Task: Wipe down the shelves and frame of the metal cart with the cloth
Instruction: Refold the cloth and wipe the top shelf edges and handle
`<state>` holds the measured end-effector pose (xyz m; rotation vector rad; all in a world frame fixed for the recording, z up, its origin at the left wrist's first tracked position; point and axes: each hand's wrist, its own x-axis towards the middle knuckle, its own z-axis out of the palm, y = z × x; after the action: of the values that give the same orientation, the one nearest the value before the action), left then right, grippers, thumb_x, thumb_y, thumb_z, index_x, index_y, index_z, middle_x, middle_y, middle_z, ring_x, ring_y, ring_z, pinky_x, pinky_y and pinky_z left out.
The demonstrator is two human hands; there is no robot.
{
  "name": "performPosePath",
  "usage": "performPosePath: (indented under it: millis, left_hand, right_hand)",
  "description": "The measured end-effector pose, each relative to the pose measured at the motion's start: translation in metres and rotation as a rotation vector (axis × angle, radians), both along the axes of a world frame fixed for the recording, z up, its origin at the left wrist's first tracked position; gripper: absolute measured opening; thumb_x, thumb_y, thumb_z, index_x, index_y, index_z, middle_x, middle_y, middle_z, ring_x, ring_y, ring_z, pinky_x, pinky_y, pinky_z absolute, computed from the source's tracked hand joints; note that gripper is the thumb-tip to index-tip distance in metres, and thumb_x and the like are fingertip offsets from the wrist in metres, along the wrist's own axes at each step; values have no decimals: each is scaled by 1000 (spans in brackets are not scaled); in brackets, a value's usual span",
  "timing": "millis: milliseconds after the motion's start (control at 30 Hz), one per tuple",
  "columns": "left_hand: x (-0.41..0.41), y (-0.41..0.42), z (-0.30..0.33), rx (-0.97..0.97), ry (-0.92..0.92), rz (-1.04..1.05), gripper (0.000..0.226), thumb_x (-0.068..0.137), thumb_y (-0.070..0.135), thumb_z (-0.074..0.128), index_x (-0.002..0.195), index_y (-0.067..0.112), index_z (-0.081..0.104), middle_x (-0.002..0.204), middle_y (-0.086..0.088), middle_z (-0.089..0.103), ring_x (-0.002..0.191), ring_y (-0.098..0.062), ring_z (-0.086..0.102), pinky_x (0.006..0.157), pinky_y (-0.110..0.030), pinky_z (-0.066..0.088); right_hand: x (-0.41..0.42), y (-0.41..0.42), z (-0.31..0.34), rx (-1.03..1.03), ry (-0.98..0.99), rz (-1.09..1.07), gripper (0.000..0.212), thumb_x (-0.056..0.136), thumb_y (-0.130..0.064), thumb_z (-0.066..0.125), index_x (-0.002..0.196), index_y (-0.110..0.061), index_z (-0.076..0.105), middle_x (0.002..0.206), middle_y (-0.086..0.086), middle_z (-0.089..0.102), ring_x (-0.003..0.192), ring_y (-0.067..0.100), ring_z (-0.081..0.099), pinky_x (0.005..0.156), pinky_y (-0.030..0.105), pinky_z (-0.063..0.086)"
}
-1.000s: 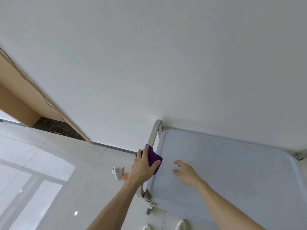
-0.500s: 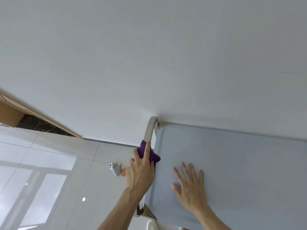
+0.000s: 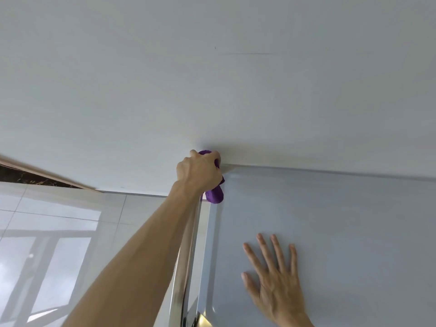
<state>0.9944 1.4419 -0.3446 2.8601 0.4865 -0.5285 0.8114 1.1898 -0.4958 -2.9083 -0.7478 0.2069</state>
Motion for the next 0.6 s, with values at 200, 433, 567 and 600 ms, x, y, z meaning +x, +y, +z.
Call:
performPosePath:
  millis: [200,433,567,600]
  left_hand:
    - [23,5,-7,-32,123,-48,31,81,21,44,103,38,59,116,-3,59,90,-29,54,71,-30,37]
    - [-43,-6,0,-101,-240,-31,36,92,24,47,126,36,54,132,-9,40,78,-32,53,66,-40,50]
    - [-117,-21,-1,-148,-421,14,35,92,19,53,125,34,53,143,-10,32,88,-31,55,61,-43,54]
    - [-136,-24,-2,-158,-434,27,36,93,19,53,124,35,51,144,-9,31,91,-30,55,61,-44,55]
  right_hand:
    - [-1,0,-4,9,-2,-3,73,89,-64,46,155,-37,29,165,1,23,151,34,23,115,69,19]
    - [-1,1,0,-6,58,-21,68,94,-65,34,156,-39,23,167,1,16,153,32,17,116,68,16]
    - [-1,1,3,-11,83,-28,69,94,-67,30,156,-40,20,167,0,15,153,31,14,117,67,13]
    - [0,1,3,-17,90,-26,69,94,-68,29,156,-40,20,167,0,15,153,31,14,117,67,12]
